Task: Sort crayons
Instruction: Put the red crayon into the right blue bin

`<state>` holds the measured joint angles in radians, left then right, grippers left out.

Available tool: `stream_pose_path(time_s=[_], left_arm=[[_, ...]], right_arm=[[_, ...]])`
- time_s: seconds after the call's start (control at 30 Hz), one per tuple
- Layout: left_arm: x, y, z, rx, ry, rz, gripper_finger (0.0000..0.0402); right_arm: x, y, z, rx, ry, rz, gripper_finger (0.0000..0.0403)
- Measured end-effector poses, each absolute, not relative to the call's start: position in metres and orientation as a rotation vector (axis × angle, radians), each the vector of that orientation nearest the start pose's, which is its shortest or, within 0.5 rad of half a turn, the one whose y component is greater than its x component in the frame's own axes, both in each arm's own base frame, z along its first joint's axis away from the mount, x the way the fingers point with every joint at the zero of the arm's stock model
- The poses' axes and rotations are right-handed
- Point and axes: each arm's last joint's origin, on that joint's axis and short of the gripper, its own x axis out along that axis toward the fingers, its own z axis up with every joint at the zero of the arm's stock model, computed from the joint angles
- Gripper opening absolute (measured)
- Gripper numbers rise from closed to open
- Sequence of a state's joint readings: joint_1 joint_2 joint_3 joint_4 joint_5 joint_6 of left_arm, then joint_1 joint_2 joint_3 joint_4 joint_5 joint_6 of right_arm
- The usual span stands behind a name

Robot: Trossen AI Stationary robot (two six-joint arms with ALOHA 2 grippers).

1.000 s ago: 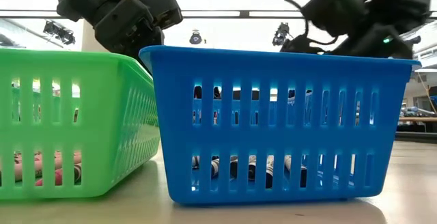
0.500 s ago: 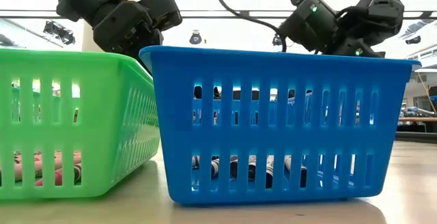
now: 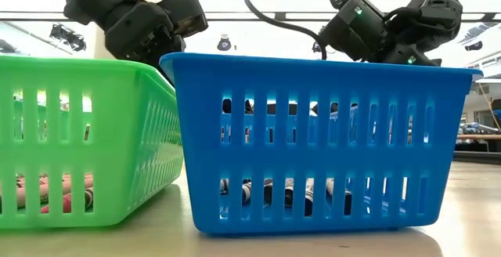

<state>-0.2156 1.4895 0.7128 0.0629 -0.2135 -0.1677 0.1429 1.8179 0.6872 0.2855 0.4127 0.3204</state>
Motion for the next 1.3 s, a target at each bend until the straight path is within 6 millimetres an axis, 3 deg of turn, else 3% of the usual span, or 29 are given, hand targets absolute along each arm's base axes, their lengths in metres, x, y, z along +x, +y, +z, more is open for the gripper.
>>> stream_pose_path(time_s=[0.4, 0.63, 0.8, 1.1, 1.3], left_arm=[[0.274, -0.069, 0.169, -0.014, 0.780, -0.005, 0.0231], [0.274, -0.072, 0.169, -0.011, 0.780, -0.013, 0.0231], [0.274, -0.071, 0.169, -0.011, 0.780, -0.012, 0.0231], [0.274, -0.072, 0.169, -0.013, 0.772, -0.013, 0.0231], [0.274, -0.071, 0.169, -0.013, 0.772, -0.012, 0.0231]], right_arm=[[0.303, 0.033, 0.094, 0.087, 0.794, -0.330, 0.0025], [0.292, 0.032, 0.111, 0.084, 0.833, -0.318, 0.0037], [0.285, 0.035, 0.133, 0.108, 0.813, -0.270, 0.0039], [0.269, 0.052, 0.176, 0.194, 0.712, -0.146, 0.0039], [0.255, 0.069, 0.191, 0.282, 0.741, -0.003, 0.0039]])
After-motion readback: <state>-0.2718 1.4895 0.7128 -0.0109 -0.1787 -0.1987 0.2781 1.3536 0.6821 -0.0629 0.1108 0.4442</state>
